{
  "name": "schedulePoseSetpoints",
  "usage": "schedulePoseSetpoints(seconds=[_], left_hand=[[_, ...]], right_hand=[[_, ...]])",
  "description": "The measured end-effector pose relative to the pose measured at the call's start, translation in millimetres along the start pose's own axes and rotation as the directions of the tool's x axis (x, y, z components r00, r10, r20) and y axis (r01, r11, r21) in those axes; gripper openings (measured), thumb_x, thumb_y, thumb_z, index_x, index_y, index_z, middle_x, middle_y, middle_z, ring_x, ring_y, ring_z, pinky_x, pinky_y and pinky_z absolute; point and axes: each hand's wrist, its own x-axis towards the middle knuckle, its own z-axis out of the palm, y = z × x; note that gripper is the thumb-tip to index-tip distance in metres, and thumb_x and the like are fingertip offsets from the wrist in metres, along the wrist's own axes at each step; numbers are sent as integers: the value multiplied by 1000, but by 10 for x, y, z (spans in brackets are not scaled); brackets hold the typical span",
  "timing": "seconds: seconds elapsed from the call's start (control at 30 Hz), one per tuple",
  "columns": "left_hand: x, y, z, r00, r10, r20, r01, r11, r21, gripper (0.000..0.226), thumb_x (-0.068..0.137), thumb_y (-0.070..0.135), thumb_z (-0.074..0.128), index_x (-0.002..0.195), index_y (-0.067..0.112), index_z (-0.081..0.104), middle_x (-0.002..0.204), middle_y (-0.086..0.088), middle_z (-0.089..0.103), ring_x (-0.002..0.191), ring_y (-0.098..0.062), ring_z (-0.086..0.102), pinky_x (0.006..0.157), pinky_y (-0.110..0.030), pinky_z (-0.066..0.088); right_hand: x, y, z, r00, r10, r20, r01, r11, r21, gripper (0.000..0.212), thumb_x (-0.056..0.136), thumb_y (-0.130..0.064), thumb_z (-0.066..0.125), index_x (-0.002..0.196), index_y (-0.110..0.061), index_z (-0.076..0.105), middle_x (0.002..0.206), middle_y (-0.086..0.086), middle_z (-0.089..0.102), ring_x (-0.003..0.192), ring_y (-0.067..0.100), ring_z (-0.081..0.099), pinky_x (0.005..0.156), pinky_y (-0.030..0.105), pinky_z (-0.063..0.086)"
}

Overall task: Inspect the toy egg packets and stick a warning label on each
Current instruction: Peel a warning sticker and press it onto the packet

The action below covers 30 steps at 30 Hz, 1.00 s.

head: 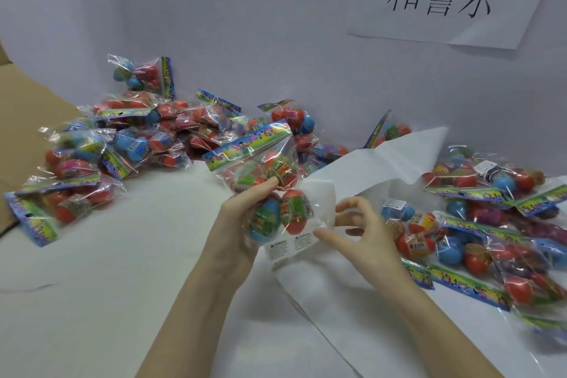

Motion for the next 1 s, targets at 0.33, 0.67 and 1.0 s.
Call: schedulePoseSetpoints(seconds=[0.33, 0.67, 1.0], left_hand=[[-21, -7, -43, 969, 63, 237, -75, 996, 43, 30, 48, 27, 69, 78, 21, 76, 80, 1, 71, 77, -14, 69, 67, -27, 57], [34, -93, 15, 992, -112, 66, 127, 943, -308, 32, 48, 22, 72, 80, 16, 75, 73, -2, 72, 60, -15, 69, 52, -28, 55], [37, -100, 13, 991, -133, 31, 134, 900, -415, 40, 55, 20, 69, 93, 8, 65, 64, -5, 68, 48, -18, 64, 46, -24, 52]], right_hand=[[-5, -81, -70, 983, -17, -181, 76, 942, 326, 32, 70, -7, 76, 75, -24, 49, 73, -5, 59, 76, 17, 57, 84, 44, 44], [-58, -151, -87, 933, -353, -62, 346, 933, -99, 30, 74, -17, 73, 91, -40, 63, 90, -1, 57, 85, 3, 51, 75, 5, 35], [-63, -160, -90, 953, -304, -19, 303, 952, -41, 22, 77, -26, 66, 90, -43, 61, 89, -9, 46, 83, -14, 45, 75, 0, 32]])
